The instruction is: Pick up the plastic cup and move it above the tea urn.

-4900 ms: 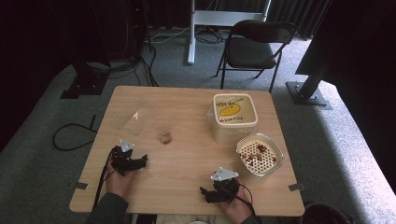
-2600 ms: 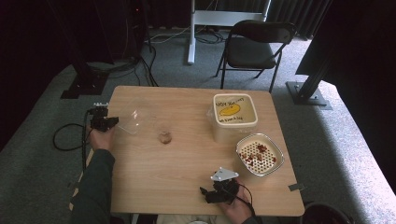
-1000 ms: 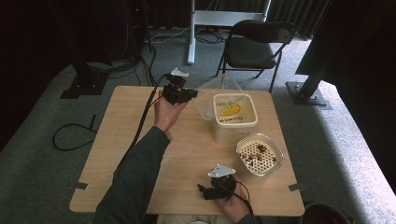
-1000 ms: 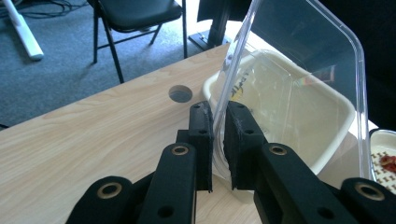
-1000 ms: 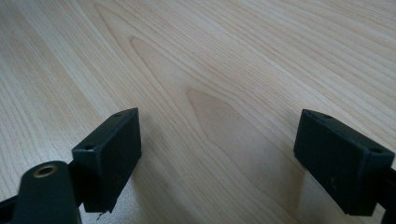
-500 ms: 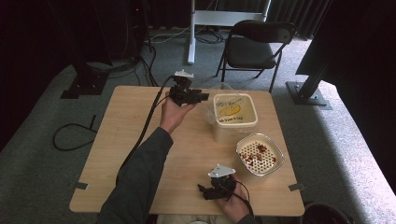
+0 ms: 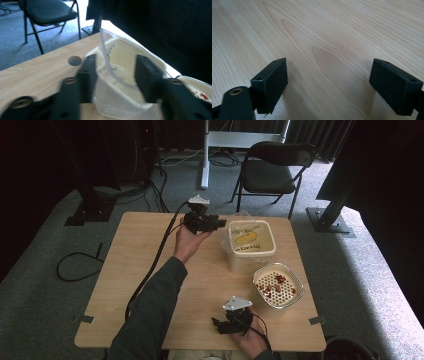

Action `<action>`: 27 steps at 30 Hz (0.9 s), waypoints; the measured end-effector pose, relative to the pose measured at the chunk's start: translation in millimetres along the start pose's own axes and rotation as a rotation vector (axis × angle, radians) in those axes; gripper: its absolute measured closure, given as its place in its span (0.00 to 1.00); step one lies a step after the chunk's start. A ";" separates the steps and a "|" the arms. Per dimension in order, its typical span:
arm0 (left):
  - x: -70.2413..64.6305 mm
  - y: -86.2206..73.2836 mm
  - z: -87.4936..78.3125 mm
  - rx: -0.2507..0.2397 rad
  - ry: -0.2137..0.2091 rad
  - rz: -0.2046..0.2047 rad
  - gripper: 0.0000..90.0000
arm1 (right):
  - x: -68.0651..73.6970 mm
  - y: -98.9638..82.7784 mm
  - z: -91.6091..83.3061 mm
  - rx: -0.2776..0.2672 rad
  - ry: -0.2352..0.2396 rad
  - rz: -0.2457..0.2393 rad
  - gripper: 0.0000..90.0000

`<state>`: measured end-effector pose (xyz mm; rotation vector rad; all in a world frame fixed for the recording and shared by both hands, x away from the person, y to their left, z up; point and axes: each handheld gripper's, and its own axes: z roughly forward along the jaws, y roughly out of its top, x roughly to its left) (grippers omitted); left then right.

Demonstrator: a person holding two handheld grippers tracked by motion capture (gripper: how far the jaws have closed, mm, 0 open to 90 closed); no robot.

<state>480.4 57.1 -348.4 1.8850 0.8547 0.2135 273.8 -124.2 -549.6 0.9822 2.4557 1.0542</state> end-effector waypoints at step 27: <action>12.8 -10.5 -33.4 0.012 0.132 0.055 0.43 | -0.1 0.0 0.0 0.000 -0.001 -0.001 0.16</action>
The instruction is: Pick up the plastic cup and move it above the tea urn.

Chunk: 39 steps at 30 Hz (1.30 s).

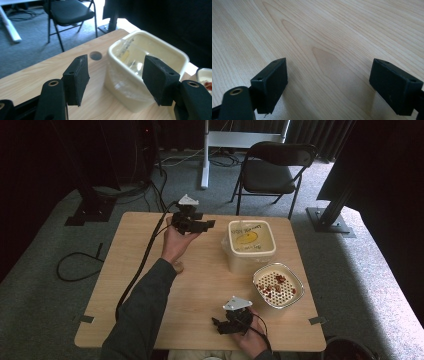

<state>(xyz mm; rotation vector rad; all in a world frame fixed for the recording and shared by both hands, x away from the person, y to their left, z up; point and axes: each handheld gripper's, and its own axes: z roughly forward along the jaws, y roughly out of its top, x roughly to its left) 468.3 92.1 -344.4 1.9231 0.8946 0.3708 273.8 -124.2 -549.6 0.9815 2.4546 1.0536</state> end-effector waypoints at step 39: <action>45.0 -186.4 -49.7 -0.029 0.284 -0.117 0.18 | -0.5 -2.1 -2.8 -0.017 -0.011 0.013 0.26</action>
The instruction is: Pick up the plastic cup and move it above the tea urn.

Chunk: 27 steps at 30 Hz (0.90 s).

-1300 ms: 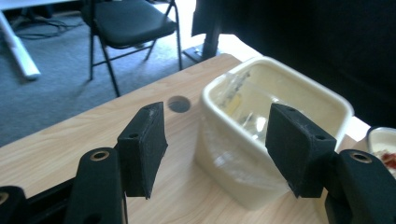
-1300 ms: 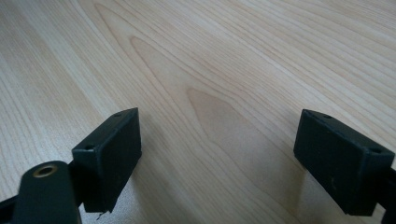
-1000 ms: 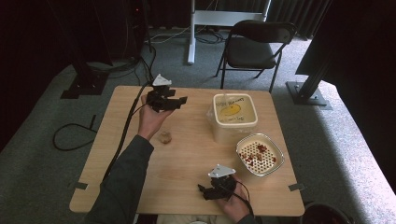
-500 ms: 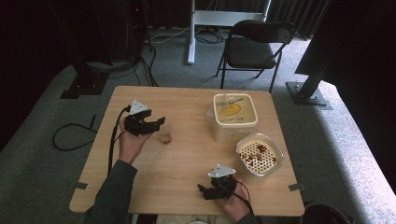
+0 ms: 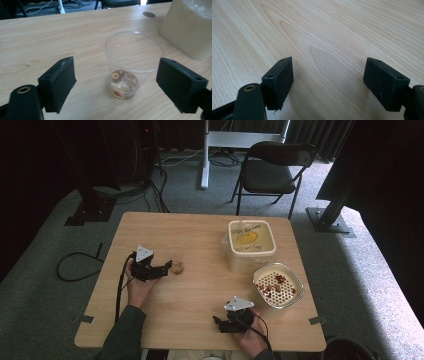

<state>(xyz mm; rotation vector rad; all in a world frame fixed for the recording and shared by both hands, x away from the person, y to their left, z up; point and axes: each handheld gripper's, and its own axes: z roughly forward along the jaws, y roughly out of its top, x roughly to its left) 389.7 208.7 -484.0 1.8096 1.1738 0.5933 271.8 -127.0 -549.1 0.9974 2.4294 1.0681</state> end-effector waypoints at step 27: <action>-30.9 -6.2 44.2 0.062 -0.211 0.100 0.32 | 3.9 9.5 5.3 0.014 -0.077 -0.028 0.20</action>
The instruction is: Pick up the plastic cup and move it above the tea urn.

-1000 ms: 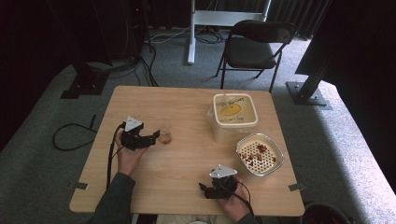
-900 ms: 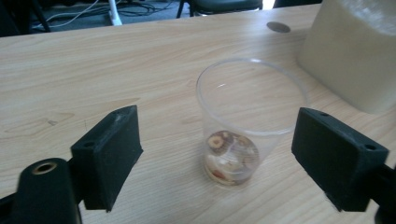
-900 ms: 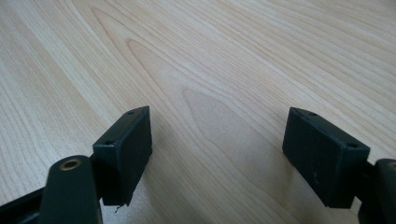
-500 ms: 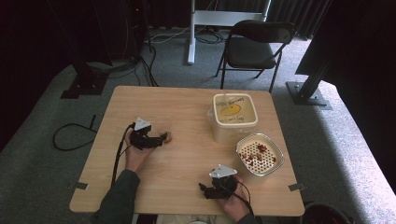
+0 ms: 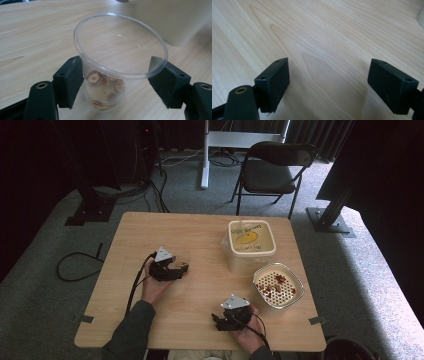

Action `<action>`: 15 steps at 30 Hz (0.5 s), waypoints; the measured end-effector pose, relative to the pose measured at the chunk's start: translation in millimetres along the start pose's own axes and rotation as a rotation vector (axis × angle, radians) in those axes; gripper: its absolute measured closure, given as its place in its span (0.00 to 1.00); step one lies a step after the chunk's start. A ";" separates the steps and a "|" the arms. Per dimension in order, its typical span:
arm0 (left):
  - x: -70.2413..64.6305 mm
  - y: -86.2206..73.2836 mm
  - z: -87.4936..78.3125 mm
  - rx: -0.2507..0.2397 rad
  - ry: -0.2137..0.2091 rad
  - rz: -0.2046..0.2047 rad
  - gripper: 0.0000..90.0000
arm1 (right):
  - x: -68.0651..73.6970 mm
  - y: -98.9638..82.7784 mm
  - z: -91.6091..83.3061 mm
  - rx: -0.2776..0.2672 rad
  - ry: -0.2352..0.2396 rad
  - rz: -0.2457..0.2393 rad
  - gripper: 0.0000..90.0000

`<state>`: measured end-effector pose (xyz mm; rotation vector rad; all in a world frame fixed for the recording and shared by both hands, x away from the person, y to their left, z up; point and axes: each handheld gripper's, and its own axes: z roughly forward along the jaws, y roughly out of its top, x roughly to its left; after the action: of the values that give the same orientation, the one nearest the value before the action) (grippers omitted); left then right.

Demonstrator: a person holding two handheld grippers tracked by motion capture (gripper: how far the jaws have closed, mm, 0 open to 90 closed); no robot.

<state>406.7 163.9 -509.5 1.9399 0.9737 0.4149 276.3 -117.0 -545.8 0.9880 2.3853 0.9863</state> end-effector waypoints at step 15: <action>-32.3 -5.6 -0.8 -0.006 -0.059 0.032 0.21 | -7.6 47.7 18.0 -0.104 0.054 0.079 0.15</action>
<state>383.1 141.2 -510.8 1.9540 0.9037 0.3766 313.7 -90.0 -522.9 1.0356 2.3280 1.1673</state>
